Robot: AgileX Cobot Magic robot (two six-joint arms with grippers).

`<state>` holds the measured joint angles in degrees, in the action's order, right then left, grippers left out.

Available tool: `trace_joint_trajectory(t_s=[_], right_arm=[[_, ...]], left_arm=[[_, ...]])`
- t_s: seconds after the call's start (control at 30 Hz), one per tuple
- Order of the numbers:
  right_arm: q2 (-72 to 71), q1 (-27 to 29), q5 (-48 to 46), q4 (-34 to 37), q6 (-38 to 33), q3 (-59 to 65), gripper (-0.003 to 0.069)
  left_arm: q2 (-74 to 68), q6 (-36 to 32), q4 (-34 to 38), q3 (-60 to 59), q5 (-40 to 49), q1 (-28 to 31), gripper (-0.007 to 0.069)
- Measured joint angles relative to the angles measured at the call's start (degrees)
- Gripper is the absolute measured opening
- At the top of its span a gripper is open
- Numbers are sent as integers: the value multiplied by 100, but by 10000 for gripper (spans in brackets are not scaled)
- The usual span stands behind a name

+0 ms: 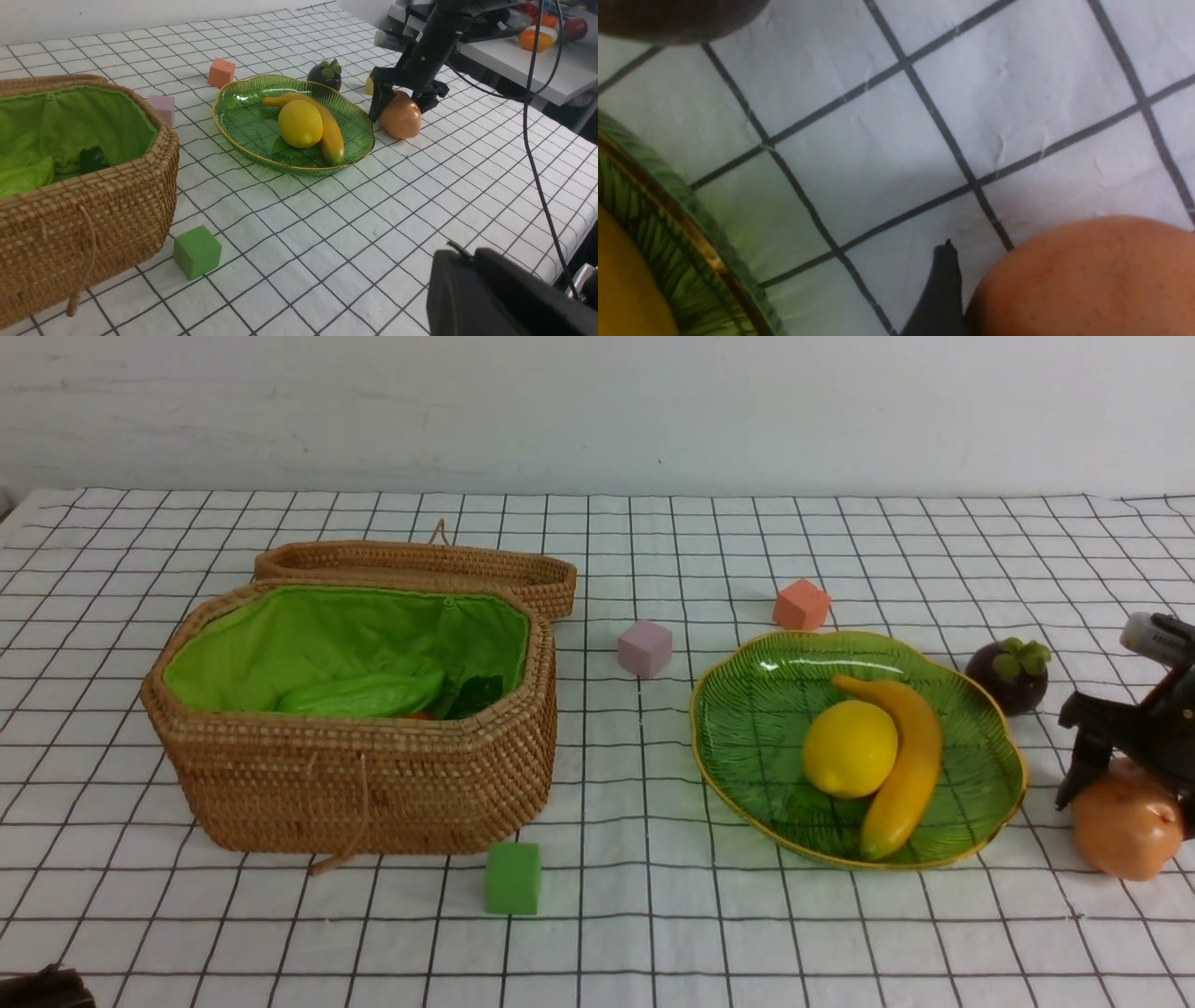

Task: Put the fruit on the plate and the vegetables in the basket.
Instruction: Use the right arm to grab a potato and put it into the left basket

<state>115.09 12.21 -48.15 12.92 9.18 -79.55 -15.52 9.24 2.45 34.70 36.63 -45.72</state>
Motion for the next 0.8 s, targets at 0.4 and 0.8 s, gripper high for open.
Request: trace_joint_trajectory(t_s=[0.4, 0.8], right_arm=[[-1566, -1754, -926, 987, -884, -1492, 598], [215, -4849, 1877, 1992, -2359, -3186, 598]], left_arm=[[0, 954, -987, 0, 19, 0, 39], [0, 3357, -3101, 0, 371, 0, 39]])
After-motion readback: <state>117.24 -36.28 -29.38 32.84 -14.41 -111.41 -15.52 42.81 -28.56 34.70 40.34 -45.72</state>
